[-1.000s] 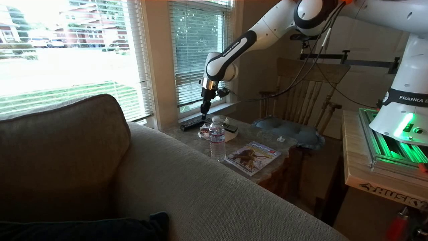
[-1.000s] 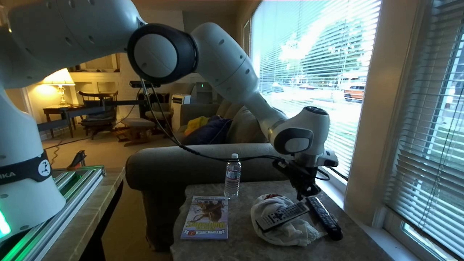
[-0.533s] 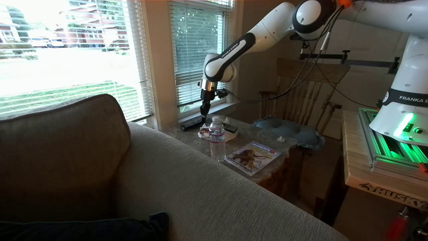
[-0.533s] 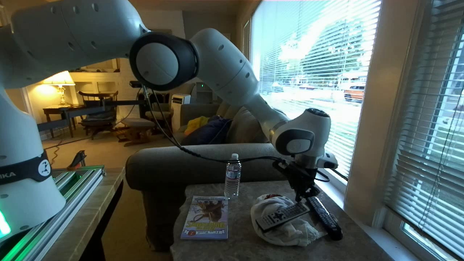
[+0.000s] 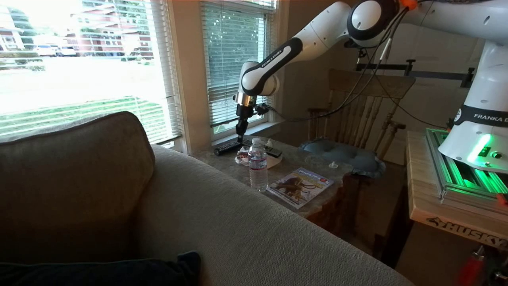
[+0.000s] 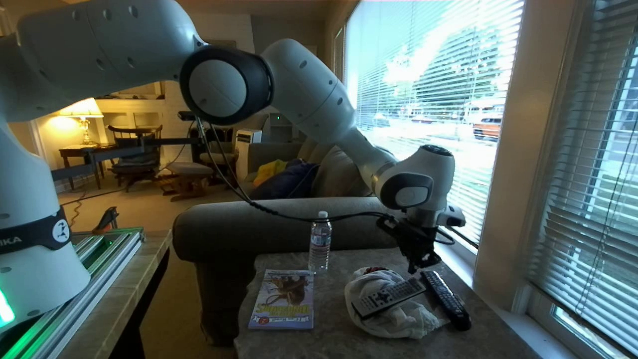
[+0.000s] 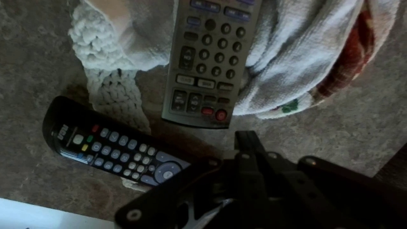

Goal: Put the grey remote control on top of the white towel then press a button on the remote control.

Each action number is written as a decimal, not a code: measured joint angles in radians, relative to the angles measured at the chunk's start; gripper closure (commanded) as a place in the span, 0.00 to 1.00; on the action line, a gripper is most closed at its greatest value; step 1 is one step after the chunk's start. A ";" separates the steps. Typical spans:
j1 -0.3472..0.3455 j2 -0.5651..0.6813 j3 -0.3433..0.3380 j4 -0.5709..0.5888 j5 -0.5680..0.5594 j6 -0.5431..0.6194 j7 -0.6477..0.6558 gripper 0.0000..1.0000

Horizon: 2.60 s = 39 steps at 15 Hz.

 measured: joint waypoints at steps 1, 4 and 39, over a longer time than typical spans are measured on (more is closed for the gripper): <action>0.002 0.000 -0.001 0.001 0.000 -0.003 0.000 1.00; 0.009 0.000 -0.006 0.001 0.000 -0.012 0.000 1.00; 0.094 -0.008 -0.138 0.000 -0.001 -0.024 0.003 1.00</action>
